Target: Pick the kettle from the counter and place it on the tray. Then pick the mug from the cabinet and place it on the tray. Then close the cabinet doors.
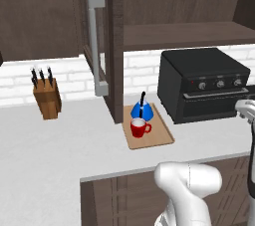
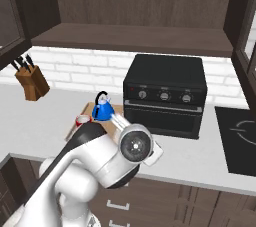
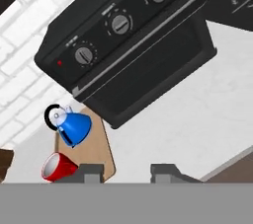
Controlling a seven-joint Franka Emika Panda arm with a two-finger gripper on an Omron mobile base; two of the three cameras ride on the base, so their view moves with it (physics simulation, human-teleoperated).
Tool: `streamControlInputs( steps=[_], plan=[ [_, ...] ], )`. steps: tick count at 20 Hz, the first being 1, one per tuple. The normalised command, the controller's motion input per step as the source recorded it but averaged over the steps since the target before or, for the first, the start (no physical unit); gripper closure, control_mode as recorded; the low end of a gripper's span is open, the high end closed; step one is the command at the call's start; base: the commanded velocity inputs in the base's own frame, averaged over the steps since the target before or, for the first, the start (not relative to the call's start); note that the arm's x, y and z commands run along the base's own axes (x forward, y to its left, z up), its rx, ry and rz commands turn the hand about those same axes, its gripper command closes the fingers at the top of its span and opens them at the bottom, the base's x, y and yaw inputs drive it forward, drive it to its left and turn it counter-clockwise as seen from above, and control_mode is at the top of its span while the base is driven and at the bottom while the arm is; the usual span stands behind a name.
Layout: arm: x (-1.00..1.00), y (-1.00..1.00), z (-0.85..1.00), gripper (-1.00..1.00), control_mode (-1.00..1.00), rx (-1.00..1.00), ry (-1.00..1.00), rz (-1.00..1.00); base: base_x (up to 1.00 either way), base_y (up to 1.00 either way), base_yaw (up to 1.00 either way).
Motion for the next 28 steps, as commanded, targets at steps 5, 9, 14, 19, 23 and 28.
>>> streamControlInputs(
  steps=[5,9,14,19,23,28],
  plan=[
    [0.00,-0.44,0.00,1.00,-1.00,0.33,0.00,0.00,0.00,0.00,0.00],
    [-0.07,-0.75,0.13,1.00,-1.00,0.62,0.00,0.03,0.00,0.00,0.00],
    [-0.03,-0.59,0.14,1.00,-1.00,0.46,-0.05,0.02,0.00,0.00,0.00],
    [0.00,-0.39,0.07,1.00,-1.00,0.13,-0.17,0.00,0.00,0.00,0.00],
    [0.00,-0.30,0.00,1.00,-1.00,0.12,-0.15,0.00,0.00,0.00,0.00],
    [0.05,-0.03,0.00,1.00,-1.00,0.11,-0.17,-0.03,0.00,0.00,0.00]
  ],
)
